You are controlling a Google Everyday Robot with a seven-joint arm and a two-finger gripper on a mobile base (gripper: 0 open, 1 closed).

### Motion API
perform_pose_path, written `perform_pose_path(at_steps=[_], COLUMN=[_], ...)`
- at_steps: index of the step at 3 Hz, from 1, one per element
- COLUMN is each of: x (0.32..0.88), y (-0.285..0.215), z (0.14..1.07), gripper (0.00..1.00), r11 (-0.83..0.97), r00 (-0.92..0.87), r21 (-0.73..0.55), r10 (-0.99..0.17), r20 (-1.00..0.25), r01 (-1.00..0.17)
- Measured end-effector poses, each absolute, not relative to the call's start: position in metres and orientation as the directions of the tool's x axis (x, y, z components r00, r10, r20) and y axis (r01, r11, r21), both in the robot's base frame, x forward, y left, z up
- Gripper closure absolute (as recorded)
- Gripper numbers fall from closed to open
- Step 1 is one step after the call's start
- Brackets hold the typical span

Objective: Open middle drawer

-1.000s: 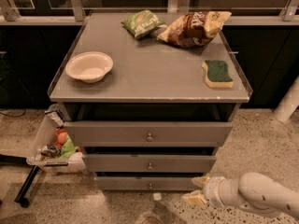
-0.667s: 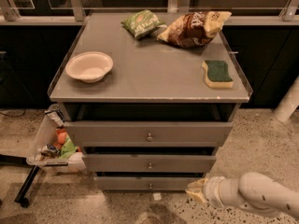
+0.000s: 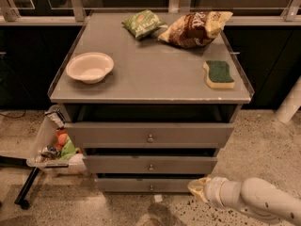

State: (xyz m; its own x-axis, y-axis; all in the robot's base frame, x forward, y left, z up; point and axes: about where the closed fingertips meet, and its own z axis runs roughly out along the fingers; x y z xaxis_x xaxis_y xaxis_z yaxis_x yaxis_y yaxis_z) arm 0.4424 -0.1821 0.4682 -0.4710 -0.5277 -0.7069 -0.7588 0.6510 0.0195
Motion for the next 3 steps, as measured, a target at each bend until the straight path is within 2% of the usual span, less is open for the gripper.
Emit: perform_pose_path(at_steps=[1,2,3], x=[0.477,0.515,0.585], y=[-0.192,-0.206,-0.211], z=[0.479,0.484,0.477], gripper=[1.00,1.00,1.00], r11=[0.668,0.699,0.735], r00=[-0.353,-0.289,-0.261], r21=[-0.127,-0.195,-0.200], r10=[-0.534,-0.510,-0.461], r20=[-0.768,-0.810,-0.848], r01=[-0.733,-0.688,-0.648])
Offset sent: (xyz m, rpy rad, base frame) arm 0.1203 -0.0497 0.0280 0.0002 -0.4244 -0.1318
